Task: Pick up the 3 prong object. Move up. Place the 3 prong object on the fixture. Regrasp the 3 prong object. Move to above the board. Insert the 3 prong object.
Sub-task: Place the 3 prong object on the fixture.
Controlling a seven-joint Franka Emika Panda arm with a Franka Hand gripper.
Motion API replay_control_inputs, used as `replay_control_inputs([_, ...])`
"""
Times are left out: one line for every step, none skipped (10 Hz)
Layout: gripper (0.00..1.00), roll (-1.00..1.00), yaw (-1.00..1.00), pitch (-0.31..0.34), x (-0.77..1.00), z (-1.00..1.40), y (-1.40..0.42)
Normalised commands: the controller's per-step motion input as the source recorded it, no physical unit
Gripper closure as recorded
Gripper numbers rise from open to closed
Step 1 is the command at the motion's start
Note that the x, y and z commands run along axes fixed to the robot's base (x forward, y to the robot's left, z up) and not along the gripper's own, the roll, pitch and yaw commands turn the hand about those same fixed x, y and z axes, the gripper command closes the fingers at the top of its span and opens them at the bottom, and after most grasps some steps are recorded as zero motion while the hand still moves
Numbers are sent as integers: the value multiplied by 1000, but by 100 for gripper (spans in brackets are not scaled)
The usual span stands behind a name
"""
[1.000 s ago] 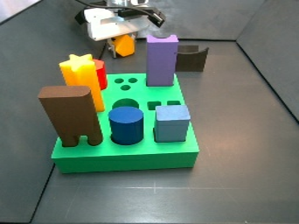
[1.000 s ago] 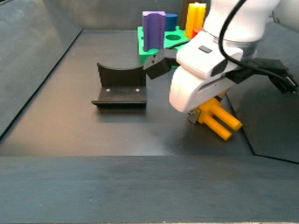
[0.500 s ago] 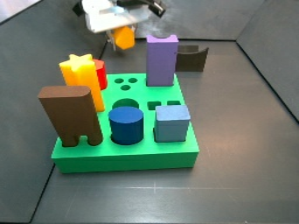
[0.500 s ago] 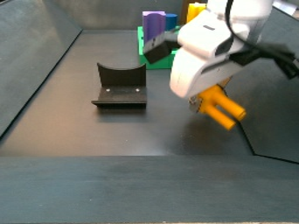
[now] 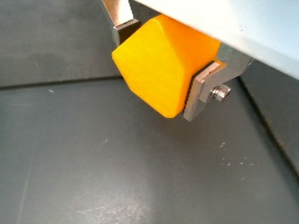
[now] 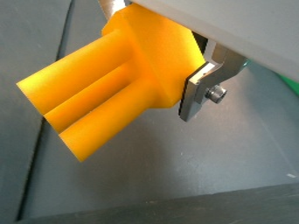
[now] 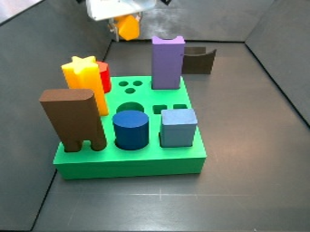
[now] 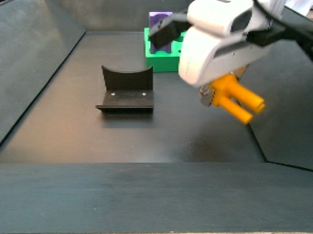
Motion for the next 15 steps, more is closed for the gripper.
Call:
replay_control_inputs([100, -30, 12, 11, -13, 1000, -10])
replay_control_inputs([100, -42, 17, 5, -15, 1000, -14])
replay_control_inputs([100, -51, 20, 2, -18, 1000, -17])
replay_control_inputs([100, -71, 25, -4, -22, 1000, -24])
replay_control_inputs([100, -83, 25, -4, -25, 1000, -28])
replay_control_inputs([100, -92, 20, -3, -27, 961, -28])
replay_control_inputs([100, -98, 12, -2, -21, 811, -22])
replay_control_inputs([100, -106, 5, 2, -15, 659, -15])
replay_control_inputs([100, -117, -5, 14, -7, 452, -10])
replay_control_inputs([100, -125, -11, 19, -1, 296, -6])
replay_control_inputs([100, 118, -1000, 59, 1000, 329, -412])
replay_control_inputs([100, 117, -1000, 63, 1000, 307, -410])
replay_control_inputs([100, 124, -1000, 98, 1000, 289, -370])
replay_control_inputs([100, 128, -1000, 130, 1000, 274, -344])
replay_control_inputs([100, 152, -1000, 177, 1000, 246, -311])
